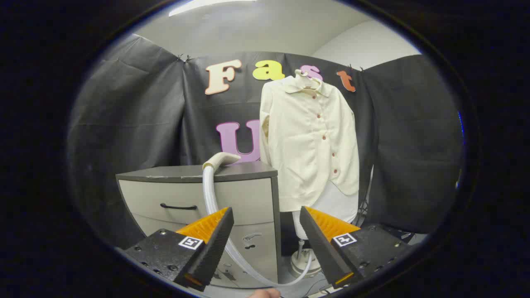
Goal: Iron the clothes twice with a garment steamer, once on the left side and once on the right side.
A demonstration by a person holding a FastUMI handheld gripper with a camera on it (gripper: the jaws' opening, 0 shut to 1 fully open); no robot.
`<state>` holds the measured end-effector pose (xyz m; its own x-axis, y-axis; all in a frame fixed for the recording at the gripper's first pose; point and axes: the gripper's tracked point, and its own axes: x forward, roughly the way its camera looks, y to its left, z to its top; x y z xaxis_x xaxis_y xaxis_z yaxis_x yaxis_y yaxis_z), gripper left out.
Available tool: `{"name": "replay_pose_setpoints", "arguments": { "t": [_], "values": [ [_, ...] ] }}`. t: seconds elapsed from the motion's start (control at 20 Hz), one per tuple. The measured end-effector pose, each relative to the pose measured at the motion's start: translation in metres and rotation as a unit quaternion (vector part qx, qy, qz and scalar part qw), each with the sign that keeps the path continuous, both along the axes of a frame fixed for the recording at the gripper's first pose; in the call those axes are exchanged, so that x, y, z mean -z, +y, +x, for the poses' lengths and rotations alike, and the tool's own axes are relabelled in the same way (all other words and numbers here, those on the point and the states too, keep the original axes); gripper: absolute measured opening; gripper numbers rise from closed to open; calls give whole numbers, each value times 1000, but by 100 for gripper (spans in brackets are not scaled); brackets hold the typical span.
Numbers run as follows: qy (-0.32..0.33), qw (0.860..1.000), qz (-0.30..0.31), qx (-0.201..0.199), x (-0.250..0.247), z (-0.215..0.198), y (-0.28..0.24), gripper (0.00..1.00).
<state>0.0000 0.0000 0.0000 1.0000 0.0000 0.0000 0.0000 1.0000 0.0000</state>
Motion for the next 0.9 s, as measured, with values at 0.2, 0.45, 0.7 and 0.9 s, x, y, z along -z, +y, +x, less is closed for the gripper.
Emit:
{"name": "replay_pose_setpoints", "arguments": {
  "t": [0.2, 0.45, 0.7, 0.9],
  "values": [
    [3, 1000, 13, -12, -2, 0, 9, 98],
    [8, 1000, 16, -18, -3, -1, 16, 98],
    [10, 1000, 15, -22, -7, 1, 20, 98],
    [8, 1000, 11, -20, -15, 5, 25, 98]
  ]
}}
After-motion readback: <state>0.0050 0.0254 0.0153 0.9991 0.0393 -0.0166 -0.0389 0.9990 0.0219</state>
